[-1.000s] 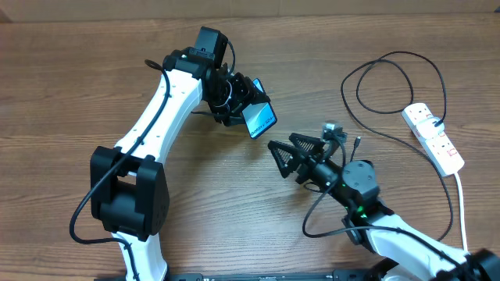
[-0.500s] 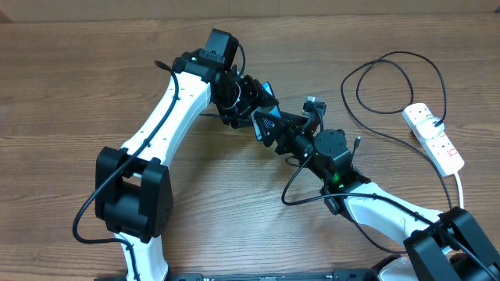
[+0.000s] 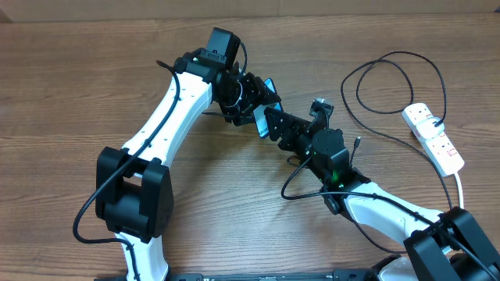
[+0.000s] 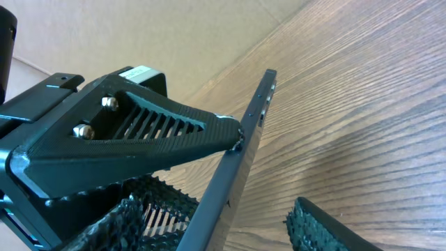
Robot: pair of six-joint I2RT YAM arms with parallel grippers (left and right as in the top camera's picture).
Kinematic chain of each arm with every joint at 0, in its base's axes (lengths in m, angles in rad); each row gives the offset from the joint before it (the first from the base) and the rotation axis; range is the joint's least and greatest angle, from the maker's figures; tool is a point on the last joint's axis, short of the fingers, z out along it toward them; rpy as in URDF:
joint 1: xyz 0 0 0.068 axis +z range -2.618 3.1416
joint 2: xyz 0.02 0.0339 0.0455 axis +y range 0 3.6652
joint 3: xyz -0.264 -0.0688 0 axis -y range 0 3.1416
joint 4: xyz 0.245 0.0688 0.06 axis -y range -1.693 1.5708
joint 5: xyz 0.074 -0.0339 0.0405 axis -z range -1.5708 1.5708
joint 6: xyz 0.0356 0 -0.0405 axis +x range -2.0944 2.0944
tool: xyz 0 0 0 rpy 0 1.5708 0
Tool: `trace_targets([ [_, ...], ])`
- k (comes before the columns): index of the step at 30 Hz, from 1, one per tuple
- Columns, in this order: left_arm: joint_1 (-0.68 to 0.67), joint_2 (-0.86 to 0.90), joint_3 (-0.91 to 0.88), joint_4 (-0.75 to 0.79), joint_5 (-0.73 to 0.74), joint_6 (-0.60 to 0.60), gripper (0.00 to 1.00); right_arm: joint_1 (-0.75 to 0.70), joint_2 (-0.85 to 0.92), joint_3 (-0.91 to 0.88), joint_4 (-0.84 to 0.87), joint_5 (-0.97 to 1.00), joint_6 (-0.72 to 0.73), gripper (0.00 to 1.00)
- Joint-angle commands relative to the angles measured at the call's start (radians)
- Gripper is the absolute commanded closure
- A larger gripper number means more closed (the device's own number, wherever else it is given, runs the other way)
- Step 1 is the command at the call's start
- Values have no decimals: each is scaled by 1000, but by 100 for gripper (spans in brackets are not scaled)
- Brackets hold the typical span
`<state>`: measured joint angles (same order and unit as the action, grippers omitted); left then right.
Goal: Plug charger to phone and switch on socket
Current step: 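Move the right gripper to the phone and grasp its other edge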
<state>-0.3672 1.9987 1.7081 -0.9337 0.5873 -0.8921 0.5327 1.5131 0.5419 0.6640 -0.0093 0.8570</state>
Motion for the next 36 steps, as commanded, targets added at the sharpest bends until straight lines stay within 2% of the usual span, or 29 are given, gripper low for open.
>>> trace_targets([
  [1,-16,-2,29,14,8,-14,54,10,4,22,6,21,87,36],
  [11,-35,-2,29,27,5,-14,54,10,4,22,0,47,86,43],
  [18,-44,-2,29,27,5,-14,55,10,4,22,-47,85,86,58],
  [36,-81,-2,29,52,-23,-20,55,10,4,22,-49,48,99,77],
])
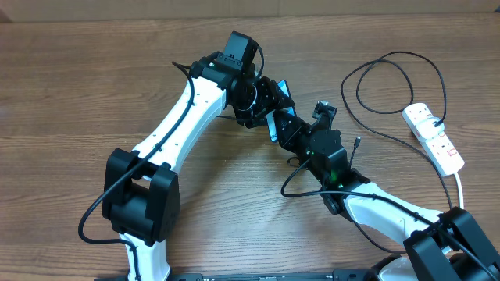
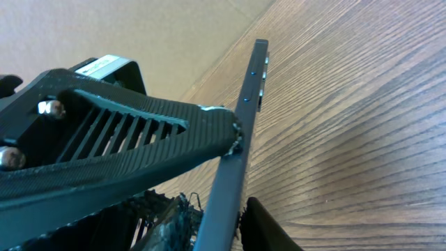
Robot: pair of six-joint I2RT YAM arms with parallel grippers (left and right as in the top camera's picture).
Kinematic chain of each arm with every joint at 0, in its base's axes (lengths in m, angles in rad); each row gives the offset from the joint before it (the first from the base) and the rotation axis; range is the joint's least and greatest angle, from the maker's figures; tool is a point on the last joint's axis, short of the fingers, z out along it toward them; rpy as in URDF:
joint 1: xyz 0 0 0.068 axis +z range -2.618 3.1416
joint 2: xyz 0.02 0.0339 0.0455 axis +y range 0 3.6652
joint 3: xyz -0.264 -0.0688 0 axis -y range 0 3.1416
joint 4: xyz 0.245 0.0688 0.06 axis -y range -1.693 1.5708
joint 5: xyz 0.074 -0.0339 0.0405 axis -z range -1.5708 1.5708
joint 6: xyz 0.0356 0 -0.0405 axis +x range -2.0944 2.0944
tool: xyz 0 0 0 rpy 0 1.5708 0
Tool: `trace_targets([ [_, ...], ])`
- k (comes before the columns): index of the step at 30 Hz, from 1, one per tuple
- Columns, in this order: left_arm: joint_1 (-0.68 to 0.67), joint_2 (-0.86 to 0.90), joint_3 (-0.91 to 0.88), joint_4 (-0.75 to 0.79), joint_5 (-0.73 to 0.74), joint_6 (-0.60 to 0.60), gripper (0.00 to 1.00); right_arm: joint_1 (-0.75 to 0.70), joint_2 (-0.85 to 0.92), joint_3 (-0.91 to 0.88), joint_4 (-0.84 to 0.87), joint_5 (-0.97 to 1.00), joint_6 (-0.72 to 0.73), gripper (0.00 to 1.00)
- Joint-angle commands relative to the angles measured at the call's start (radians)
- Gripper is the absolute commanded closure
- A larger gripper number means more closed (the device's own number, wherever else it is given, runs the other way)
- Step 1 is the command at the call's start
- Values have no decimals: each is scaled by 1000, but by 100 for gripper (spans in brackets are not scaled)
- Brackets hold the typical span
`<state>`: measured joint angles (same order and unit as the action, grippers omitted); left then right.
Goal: Plug charger to phone and switch on socket
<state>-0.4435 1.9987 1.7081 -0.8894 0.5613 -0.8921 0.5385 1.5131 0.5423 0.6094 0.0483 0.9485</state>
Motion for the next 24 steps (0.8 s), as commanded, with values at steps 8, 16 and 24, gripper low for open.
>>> trace_targets([
  [8,-24,-2,29,8,-37,-22,54,5,4,21,11,-58,47,89],
  [16,-21,-2,29,7,-17,-21,40,5,4,21,17,-153,160,94],
  [24,50,-4,29,13,26,34,0,-13,4,21,18,-203,478,96],
])
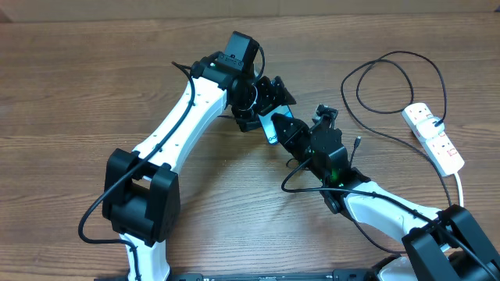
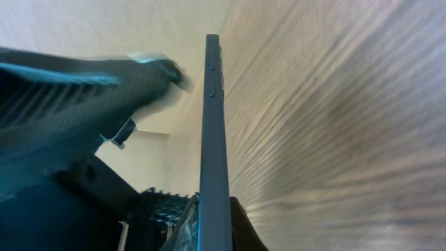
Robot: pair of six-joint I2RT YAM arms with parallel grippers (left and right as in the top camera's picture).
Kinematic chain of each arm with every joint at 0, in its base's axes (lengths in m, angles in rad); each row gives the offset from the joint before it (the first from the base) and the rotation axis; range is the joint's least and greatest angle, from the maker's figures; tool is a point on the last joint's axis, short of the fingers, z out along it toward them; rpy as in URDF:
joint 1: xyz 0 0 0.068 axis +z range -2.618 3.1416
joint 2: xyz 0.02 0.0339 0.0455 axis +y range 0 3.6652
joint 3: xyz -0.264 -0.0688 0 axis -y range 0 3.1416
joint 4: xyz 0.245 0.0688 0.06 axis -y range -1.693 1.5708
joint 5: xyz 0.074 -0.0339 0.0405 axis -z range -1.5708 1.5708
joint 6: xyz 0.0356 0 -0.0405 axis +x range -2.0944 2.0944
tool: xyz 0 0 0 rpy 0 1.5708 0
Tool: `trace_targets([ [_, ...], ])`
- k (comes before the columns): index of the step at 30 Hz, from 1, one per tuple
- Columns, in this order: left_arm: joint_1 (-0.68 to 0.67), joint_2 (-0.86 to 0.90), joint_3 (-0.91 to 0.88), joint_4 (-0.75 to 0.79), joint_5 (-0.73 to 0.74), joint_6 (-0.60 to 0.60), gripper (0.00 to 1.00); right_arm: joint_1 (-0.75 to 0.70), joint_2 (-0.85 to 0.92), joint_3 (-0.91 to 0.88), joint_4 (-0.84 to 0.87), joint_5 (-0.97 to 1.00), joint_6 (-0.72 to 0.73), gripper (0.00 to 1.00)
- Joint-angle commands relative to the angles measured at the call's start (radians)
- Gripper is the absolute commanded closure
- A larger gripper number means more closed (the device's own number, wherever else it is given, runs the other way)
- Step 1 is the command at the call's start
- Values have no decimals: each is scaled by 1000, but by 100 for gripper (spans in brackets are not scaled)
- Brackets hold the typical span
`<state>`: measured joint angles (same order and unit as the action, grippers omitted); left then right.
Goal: Plug charger to phone and switch on socket
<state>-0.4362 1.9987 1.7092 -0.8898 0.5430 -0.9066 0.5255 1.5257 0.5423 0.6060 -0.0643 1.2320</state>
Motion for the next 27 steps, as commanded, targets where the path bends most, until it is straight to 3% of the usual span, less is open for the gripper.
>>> trace_targets([
  [1,63,-6,30,16,53,70,0,-7,-9,21,21,-111,230,96],
  [9,282,-66,56,-62,84,264,0,-148,-9,21,-33,-425,476,96],
  [14,414,-204,55,-253,-82,355,0,-214,-9,21,21,-665,631,96],
  [17,443,-315,54,-351,-212,371,1,-177,-9,21,43,-603,673,96],
  [20,438,-369,53,-375,-201,366,0,-118,-9,21,34,-546,673,96],
  [27,433,-398,-38,-370,51,336,1,-53,-8,21,122,-425,676,96],
])
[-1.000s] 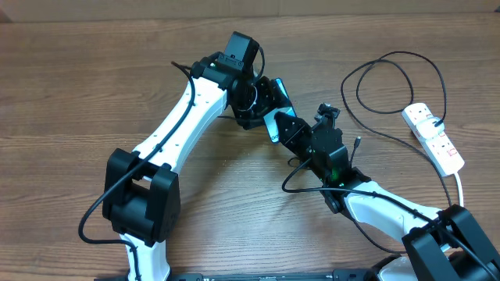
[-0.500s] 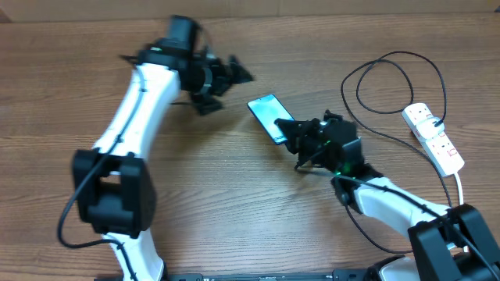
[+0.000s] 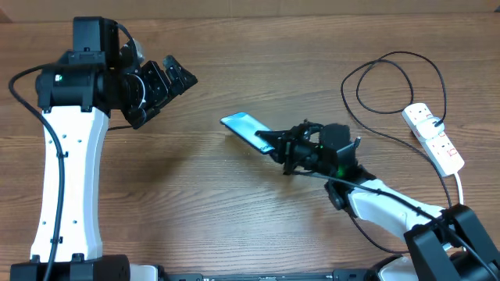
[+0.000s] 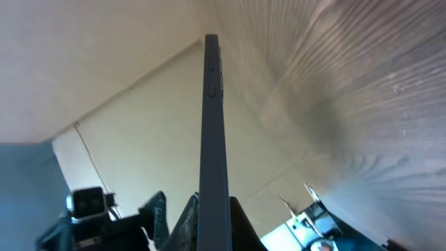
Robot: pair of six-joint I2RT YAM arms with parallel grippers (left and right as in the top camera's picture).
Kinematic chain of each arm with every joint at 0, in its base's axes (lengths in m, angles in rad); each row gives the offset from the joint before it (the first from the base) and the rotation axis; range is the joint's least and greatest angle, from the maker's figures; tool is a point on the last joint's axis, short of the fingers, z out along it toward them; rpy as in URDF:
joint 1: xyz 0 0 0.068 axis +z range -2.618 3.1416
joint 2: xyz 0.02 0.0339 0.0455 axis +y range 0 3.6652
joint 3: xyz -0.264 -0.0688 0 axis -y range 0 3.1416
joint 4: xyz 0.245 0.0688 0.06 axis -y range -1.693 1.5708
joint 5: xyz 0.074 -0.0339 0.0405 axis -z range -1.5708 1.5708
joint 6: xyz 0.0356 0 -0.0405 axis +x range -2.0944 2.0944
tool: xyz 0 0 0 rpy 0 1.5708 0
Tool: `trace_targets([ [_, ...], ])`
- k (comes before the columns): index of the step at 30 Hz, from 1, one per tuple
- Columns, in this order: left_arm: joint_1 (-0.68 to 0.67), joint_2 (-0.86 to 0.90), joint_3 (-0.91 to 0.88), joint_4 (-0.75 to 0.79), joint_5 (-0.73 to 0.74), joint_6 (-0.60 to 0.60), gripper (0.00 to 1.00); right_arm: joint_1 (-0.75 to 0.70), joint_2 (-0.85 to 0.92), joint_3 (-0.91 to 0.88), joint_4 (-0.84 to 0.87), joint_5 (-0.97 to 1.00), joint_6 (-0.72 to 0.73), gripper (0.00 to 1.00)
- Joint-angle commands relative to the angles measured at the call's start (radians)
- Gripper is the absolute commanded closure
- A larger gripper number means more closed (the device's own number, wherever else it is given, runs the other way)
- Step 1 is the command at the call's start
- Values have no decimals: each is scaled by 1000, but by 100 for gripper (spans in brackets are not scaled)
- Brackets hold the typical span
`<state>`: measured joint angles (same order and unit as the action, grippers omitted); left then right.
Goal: Plug charger to phone and switch on socket
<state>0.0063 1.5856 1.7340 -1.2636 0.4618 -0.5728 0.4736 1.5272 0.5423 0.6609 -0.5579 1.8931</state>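
Note:
The phone (image 3: 244, 127) is held above the table's middle, screen up and reaching left, with my right gripper (image 3: 272, 145) shut on its right end. The right wrist view has the phone (image 4: 211, 125) edge-on between my right gripper's (image 4: 212, 213) fingers. My left gripper (image 3: 170, 80) hangs open and holding nothing at the upper left, far from the phone. The white power strip (image 3: 434, 137) lies at the right edge. The black charger cable (image 3: 391, 78) loops away from it, and its free end (image 3: 357, 142) lies beside my right arm.
My left arm's white link (image 3: 66, 179) stands along the left side. Bare wooden table (image 3: 195, 195) stretches between the two arms. The cable loop and the power strip fill the right rear corner.
My left arm has gone from right beside the phone to the upper left. My right gripper still holds the phone, which now lies flatter and points left.
First my left gripper held the phone up with my right gripper's fingers wide around it. Then the right fingers stood close against the phone. After that the right gripper was shut on it and the left finger was off it. Now only the right holds it.

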Motion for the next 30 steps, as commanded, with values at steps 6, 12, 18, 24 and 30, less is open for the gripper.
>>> trace_targets([
  [6,-52,15,-251,146,264,-126,8,-3,-10,21,119,113,15,96],
  [12,-134,15,-413,377,301,-337,21,-2,-10,21,145,140,18,96],
  [18,-228,15,-505,648,313,-534,30,-2,-1,21,147,146,18,96],
  [24,-293,15,-511,689,253,-620,53,-1,-1,21,155,146,18,96],
  [30,-327,15,-512,697,229,-677,64,26,-1,21,215,151,31,96],
])
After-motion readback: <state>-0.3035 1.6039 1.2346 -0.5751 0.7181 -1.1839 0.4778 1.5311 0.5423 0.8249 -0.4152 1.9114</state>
